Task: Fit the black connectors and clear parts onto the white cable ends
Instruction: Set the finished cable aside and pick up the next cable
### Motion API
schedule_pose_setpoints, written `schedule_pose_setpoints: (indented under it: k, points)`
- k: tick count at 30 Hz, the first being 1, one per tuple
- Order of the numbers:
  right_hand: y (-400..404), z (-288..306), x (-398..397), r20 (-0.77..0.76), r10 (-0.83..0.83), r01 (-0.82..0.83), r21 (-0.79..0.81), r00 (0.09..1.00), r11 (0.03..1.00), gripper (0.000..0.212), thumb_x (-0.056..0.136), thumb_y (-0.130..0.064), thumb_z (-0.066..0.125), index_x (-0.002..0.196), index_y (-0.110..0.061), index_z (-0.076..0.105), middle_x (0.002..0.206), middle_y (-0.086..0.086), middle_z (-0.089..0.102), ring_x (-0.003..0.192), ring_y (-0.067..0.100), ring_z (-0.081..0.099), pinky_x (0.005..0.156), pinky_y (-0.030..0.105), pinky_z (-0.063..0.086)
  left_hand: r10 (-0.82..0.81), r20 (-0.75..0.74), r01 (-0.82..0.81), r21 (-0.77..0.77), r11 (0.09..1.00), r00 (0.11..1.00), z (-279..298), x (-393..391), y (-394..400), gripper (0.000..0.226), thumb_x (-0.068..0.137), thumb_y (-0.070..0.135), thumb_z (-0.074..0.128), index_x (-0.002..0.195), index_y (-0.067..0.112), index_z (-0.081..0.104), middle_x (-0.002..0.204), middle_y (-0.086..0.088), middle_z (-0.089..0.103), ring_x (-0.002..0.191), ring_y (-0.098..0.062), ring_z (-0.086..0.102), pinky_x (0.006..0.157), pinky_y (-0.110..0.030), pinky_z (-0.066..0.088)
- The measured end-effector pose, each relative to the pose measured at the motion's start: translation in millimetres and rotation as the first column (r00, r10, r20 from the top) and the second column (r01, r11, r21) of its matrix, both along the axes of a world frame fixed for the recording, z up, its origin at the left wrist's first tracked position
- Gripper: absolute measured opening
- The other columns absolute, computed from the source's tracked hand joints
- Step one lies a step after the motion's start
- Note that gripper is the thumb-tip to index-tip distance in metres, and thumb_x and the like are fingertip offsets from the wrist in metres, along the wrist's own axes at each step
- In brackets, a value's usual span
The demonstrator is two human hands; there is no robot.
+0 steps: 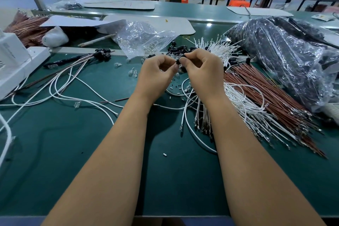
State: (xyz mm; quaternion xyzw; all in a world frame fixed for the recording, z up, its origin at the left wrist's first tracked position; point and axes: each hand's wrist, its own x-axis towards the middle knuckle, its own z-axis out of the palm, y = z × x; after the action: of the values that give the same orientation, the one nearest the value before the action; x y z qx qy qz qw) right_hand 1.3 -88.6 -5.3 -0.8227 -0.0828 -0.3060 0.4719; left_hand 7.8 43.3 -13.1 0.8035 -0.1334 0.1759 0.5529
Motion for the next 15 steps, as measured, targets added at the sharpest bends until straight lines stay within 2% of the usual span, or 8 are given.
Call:
schedule_pose_setpoints:
  k: [4,9,11,13,15]
  points:
    - [2,1,2,-0.024,0.010,-0.009,0.007,1.000,1.000,0.003,0.086,-0.016,0.070,0.086,-0.013,0.070,0.072,-0.011,0.063,0.071,0.011,0.064,0.072,0.037,0.055,-0.055,-0.086,0.045,-0.115,0.992,0.995,0,1,-1,0.009,0.087,0.007,0.068,0.094,0.002,0.070,0.075,-0.005,0.067,0.063,-0.002,0.058,0.065,-0.015,0.048]
    - [-2,1,4,-0.055,0.018,-0.015,0.050,0.998,0.999,0.003,0.085,-0.016,0.071,0.083,-0.017,0.069,0.073,-0.011,0.065,0.069,0.007,0.063,0.071,0.030,0.055,-0.166,-0.164,0.140,-0.162,0.977,0.972,0,5,3,0.012,0.086,-0.002,0.065,0.092,0.008,0.069,0.076,-0.007,0.068,0.068,-0.010,0.060,0.077,-0.028,0.050]
    - [-3,0,5,-0.059,0.021,-0.018,0.049,0.998,0.999,0.003,0.086,-0.017,0.071,0.088,-0.015,0.070,0.076,-0.008,0.067,0.071,0.007,0.064,0.071,0.027,0.055,-0.180,-0.171,0.150,-0.170,0.974,0.969,-2,6,4,0.018,0.086,-0.001,0.065,0.087,0.016,0.069,0.072,-0.003,0.068,0.067,-0.011,0.059,0.076,-0.030,0.050]
    - [-2,-2,7,-0.069,-0.005,0.004,-0.013,0.998,1.000,0.012,0.090,-0.019,0.066,0.100,-0.013,0.070,0.080,-0.007,0.065,0.072,0.005,0.061,0.071,0.025,0.052,-0.101,-0.156,0.076,-0.155,0.985,0.983,-5,8,5,0.019,0.087,0.003,0.066,0.084,0.022,0.069,0.066,0.001,0.064,0.064,-0.012,0.054,0.069,-0.028,0.046]
    - [-1,-6,8,-0.109,-0.015,-0.003,-0.159,0.994,0.987,0.020,0.095,-0.018,0.058,0.112,-0.014,0.067,0.086,-0.007,0.063,0.072,0.000,0.055,0.068,0.020,0.048,0.047,-0.125,-0.060,-0.097,0.993,0.991,-8,12,8,0.012,0.089,0.009,0.063,0.087,0.020,0.067,0.067,0.002,0.060,0.062,-0.013,0.052,0.065,-0.029,0.046]
